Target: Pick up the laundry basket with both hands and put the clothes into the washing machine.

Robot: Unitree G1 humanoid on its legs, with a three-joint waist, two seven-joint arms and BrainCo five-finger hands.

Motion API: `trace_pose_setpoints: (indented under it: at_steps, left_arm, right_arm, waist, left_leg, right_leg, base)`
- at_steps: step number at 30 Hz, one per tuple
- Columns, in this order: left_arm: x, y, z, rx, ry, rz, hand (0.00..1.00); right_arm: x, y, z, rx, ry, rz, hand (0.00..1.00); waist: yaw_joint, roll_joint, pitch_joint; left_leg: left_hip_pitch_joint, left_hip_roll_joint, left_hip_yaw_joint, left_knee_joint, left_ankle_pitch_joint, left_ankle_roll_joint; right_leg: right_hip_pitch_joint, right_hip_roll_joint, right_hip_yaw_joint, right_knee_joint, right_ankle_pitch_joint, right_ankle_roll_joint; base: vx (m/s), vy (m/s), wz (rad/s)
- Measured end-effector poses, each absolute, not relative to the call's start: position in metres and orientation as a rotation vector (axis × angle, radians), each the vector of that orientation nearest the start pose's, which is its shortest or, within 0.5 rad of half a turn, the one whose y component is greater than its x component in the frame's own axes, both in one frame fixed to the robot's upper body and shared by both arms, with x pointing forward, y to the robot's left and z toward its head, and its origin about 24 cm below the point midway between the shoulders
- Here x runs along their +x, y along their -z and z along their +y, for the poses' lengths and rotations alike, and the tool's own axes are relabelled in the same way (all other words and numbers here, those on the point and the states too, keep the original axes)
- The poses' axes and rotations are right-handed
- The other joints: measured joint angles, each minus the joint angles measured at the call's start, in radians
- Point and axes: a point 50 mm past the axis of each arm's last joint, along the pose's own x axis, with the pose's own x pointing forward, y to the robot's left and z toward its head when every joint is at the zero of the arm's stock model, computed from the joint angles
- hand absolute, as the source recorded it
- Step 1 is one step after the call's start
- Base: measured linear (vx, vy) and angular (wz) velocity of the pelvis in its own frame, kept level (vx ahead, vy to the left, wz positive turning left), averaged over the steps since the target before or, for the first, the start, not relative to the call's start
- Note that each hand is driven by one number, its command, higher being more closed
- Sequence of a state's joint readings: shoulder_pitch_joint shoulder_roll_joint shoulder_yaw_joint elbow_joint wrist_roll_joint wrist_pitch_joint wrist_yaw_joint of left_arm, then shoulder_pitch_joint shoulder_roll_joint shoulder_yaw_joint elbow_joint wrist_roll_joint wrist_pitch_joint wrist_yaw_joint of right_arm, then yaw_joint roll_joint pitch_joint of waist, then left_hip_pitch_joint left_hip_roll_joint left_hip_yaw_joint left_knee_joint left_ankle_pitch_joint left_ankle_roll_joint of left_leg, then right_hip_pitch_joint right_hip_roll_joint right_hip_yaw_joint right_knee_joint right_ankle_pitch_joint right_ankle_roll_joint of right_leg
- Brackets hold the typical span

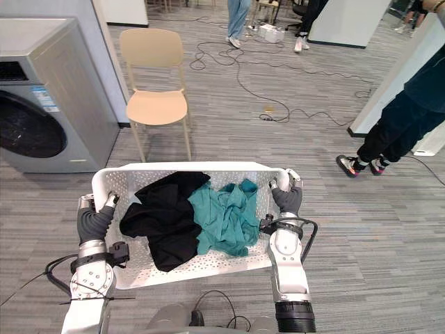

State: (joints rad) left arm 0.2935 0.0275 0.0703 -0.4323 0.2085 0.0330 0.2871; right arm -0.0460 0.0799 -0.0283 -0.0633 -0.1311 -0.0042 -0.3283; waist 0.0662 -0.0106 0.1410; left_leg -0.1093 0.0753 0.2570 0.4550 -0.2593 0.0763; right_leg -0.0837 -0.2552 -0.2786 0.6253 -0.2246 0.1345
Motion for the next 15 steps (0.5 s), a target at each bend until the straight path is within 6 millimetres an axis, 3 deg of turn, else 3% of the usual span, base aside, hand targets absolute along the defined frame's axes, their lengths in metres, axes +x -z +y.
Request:
trace_pose_setpoints:
  at_steps: [3,4,5,6,12,15]
  left_arm:
    - [0.189,-0.081,0.199,0.262,-0.439,-0.139,1.0]
    - [0.188,-0.08,0.201,0.268,-0.441,-0.134,1.0]
    - [0.187,-0.079,0.201,0.267,-0.442,-0.128,1.0]
    - [0.184,-0.072,0.191,0.22,-0.418,-0.092,1.0]
    - [0.184,-0.072,0.191,0.221,-0.418,-0.092,1.0]
    - [0.184,-0.072,0.189,0.227,-0.414,-0.092,1.0]
  right_arm:
    - [0.258,-0.066,-0.155,-0.038,0.352,-0.113,1.0]
    - [0.258,-0.065,-0.154,-0.039,0.347,-0.109,1.0]
    - [0.257,-0.064,-0.154,-0.04,0.345,-0.106,1.0]
    - [0.243,-0.056,-0.163,-0.07,0.384,-0.081,1.0]
    - [0.243,-0.056,-0.163,-0.071,0.384,-0.078,1.0]
    - [0.242,-0.051,-0.164,-0.071,0.387,-0.066,1.0]
  waist:
    - [-0.003,-0.012,-0.008]
    - [0.003,-0.028,-0.018]
    - [0.003,-0.03,-0.022]
    - [0.006,-0.019,-0.091]
    - [0.006,-0.022,-0.093]
    - [0.002,-0.029,-0.098]
  left_leg:
    - [-0.002,-0.009,-0.009,0.002,-0.006,-0.01]
    - [-0.002,-0.022,-0.013,0.005,-0.013,-0.022]
    - [-0.001,-0.026,-0.02,0.007,-0.02,-0.03]
    - [0.049,-0.007,-0.037,-0.072,-0.024,-0.054]
    - [0.052,-0.009,-0.03,-0.088,-0.017,-0.055]
    - [0.053,-0.023,-0.017,-0.145,0.017,-0.056]
  right_leg:
    - [-0.024,0.024,0.03,-0.248,0.068,-0.048]
    - [-0.023,0.039,0.046,-0.336,0.194,-0.059]
    - [-0.017,0.038,0.044,-0.356,0.198,-0.033]
    - [0.136,0.113,0.036,-0.659,0.305,-0.042]
    - [0.126,0.111,0.034,-0.659,0.304,-0.042]
    - [0.106,0.094,0.022,-0.658,0.3,-0.046]
  base:
    - [0.16,-0.095,0.21]
    - [0.09,-0.114,0.17]
    - [0.07,-0.091,0.12]
    - [0.02,-0.035,0.06]
    - [0.0,-0.001,-0.01]
    - [0.0,-0.013,0.0]
